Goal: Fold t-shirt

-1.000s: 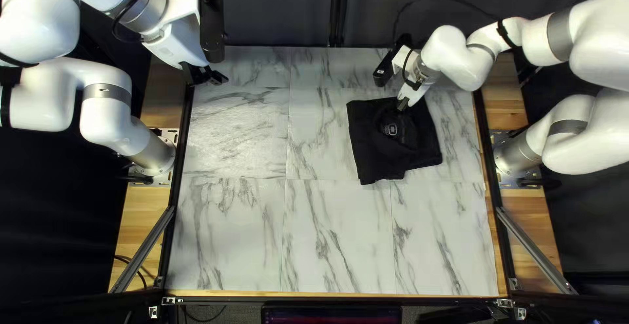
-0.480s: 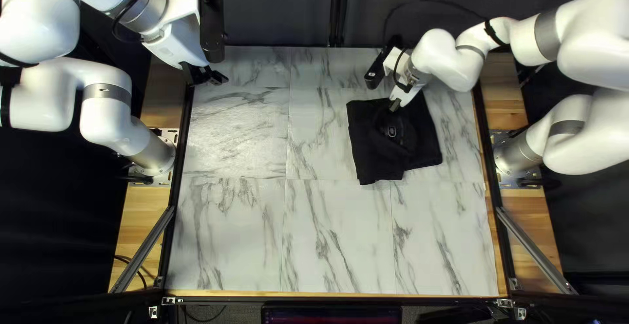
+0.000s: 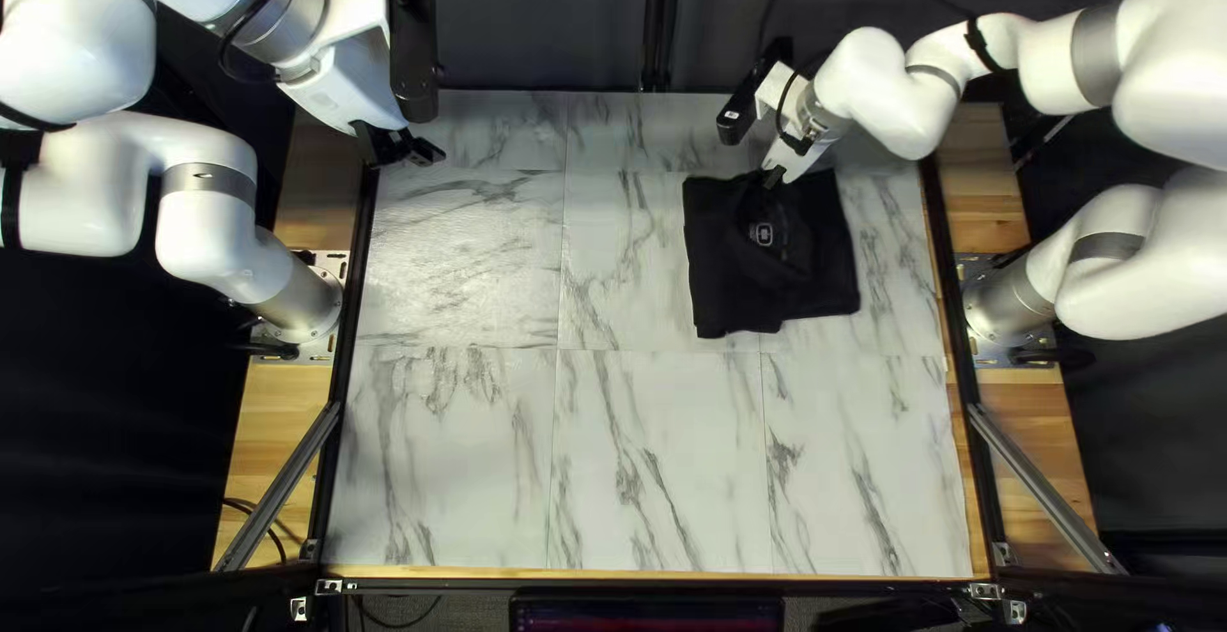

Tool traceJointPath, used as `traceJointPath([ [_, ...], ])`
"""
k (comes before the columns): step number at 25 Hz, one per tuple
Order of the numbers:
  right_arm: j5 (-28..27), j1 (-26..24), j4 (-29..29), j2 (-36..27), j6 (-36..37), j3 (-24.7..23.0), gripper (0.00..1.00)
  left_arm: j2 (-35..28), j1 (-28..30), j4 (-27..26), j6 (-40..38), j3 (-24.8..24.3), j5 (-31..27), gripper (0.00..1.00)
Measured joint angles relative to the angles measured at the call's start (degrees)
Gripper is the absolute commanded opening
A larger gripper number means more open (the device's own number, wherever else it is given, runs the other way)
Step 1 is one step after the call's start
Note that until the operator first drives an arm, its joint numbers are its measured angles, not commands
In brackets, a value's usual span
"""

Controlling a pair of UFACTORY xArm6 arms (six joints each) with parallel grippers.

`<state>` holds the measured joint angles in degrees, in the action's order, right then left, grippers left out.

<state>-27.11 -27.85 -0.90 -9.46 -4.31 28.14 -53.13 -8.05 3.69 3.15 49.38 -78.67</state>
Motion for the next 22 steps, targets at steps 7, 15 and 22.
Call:
traceJointPath([
  [7, -2.8, 2.7, -4.0, -6.4, -6.3, -2.3, 0.00, 0.0, 0.0, 0.0, 0.0, 0.0, 0.0, 1.00],
  [15, -9.9, 5.0, -8.1, -12.8, -11.2, -1.4, 0.00, 0.0, 0.0, 0.0, 0.0, 0.0, 0.0, 1.00],
  [22, -12.4, 3.8, -10.0, -15.5, -11.7, -0.7, 0.00, 0.0, 0.0, 0.0, 0.0, 0.0, 0.0, 1.00],
])
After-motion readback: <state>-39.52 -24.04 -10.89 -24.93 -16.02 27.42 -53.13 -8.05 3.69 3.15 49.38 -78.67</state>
